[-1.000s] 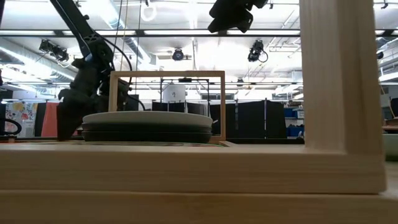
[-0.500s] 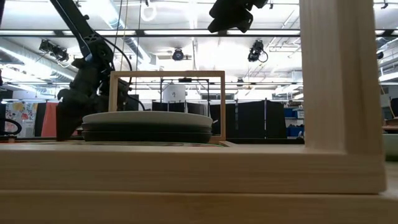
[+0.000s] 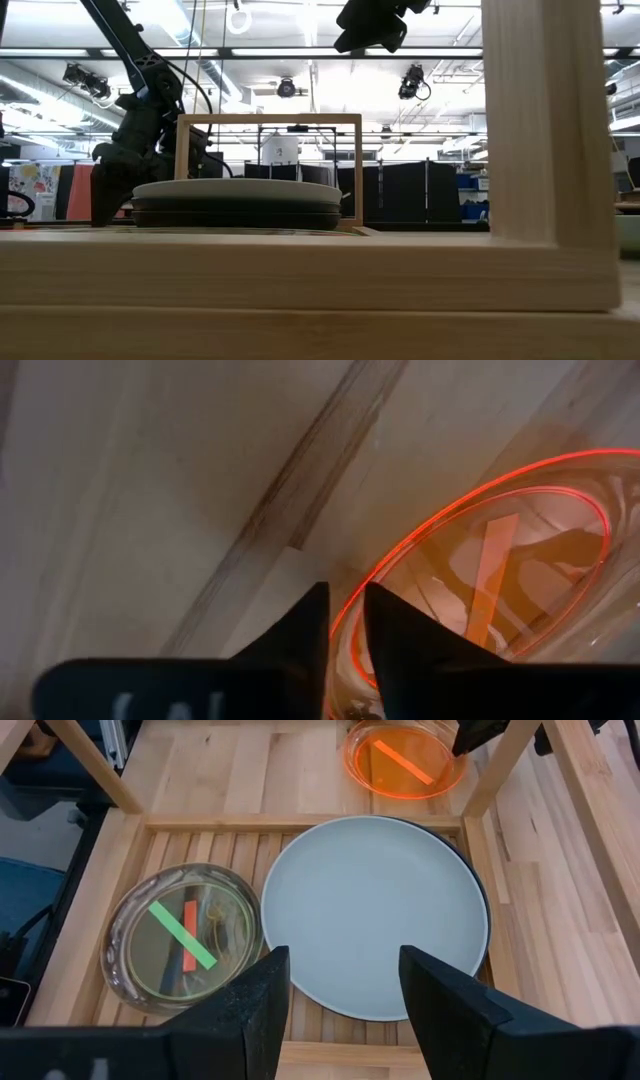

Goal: Place and stack plates onto a shelf
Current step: Stack the small orange transparent plate on top of the small green transparent plate on the shelf

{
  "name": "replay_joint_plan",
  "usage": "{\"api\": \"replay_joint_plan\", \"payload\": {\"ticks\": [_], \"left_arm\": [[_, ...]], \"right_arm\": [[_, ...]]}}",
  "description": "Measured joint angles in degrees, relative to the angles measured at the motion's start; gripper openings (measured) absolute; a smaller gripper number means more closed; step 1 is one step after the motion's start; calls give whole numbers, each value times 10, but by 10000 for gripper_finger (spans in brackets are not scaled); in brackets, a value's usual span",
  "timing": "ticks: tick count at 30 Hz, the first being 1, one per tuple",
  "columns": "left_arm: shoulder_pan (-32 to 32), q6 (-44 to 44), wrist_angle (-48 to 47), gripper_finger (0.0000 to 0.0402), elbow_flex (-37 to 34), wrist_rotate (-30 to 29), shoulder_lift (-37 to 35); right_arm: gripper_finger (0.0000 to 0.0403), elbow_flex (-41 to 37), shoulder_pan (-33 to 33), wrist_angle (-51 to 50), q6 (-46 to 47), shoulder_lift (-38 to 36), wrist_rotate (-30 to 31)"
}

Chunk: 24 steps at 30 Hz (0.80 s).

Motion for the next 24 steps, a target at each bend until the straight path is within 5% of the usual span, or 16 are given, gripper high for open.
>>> {"api": "replay_joint_plan", "payload": {"ticks": [7, 17, 24], "left_arm": [[0, 0, -2, 11, 0, 2, 0], [0, 0, -12, 6, 8, -3, 0], [0, -1, -87, 5, 43, -58, 0]], "right_arm": [[195, 0, 0, 0, 0, 0, 0], [195, 0, 0, 0, 0, 0, 0], [195, 0, 0, 0, 0, 0, 0]]}}
